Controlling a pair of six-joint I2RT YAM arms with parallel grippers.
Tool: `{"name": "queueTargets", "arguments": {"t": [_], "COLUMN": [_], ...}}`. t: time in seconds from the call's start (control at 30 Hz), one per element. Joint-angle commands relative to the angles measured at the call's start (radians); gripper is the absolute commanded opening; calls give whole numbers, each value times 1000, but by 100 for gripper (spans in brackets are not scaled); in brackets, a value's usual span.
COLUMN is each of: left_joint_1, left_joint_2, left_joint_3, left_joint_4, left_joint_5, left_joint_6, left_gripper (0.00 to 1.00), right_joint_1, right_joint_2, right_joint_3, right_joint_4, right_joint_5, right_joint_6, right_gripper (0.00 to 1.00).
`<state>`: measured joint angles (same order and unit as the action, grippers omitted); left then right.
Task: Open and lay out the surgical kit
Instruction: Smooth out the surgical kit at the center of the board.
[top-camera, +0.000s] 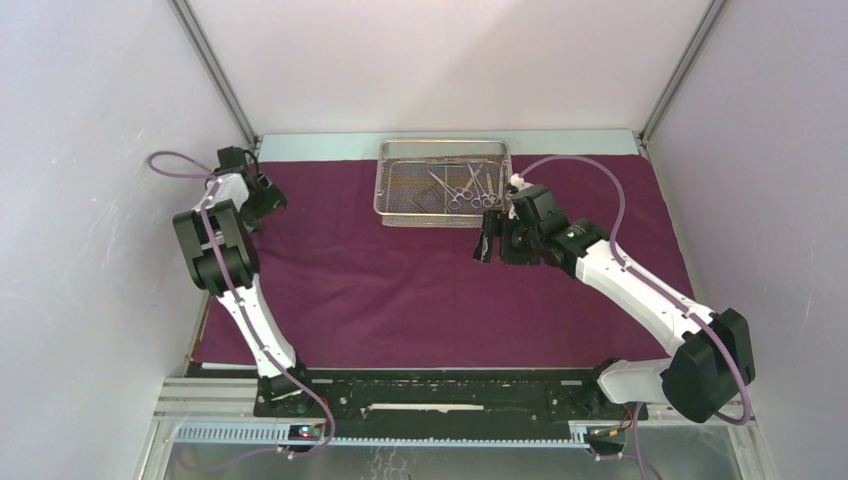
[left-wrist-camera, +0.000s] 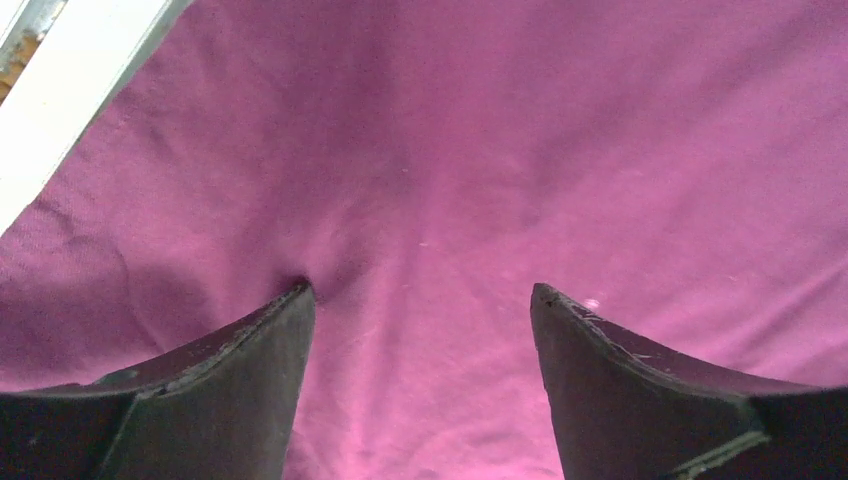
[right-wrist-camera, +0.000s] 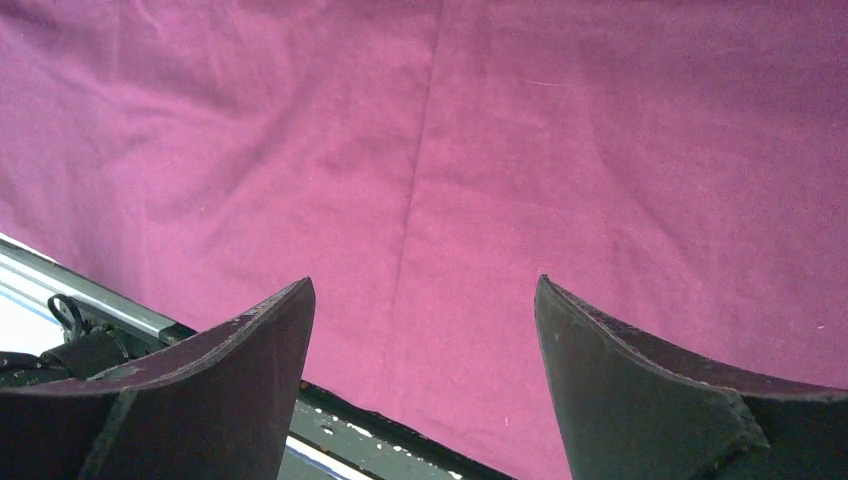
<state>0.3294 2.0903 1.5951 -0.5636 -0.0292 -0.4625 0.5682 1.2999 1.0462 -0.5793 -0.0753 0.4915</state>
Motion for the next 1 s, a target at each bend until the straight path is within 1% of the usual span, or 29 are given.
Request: {"name": "queueTargets", "arguments": {"t": [0.0, 0.13, 0.17, 0.3, 0.37, 0.5, 0.8, 0.97], "left_joint_1": [63, 111, 120, 162, 177, 185, 132, 76], "left_joint_2": [19, 23, 28, 31, 30, -15, -172, -268], "left_joint_3": [60, 74, 73, 54, 46, 37, 79, 54], "left_joint_4": [-48, -74, -78, -75, -71, -57, -59, -55], "left_joint_5": [-6, -27, -31, -56, -46, -55, -36, -15], "left_joint_6": [-11, 1, 8, 17, 21, 28, 19, 13], "left_gripper": [83, 84, 80, 83, 84, 86, 90, 90], "right_joint_1": [-8, -8, -8, -8, -8, -14, -47, -75], "right_joint_2": [0, 13, 14, 19, 14, 2, -38, -54], "right_joint_3": [1, 1, 1, 2, 1, 1, 1, 2], "right_joint_4": [24, 34, 36, 39, 32, 22, 13, 0], "right_joint_5": [8, -1, -2, -10, -4, 7, 22, 44], "right_joint_6": [-9, -4, -2, 2, 1, 0, 11, 26], "right_gripper": [89, 89, 89, 89, 89, 89, 89, 89]}}
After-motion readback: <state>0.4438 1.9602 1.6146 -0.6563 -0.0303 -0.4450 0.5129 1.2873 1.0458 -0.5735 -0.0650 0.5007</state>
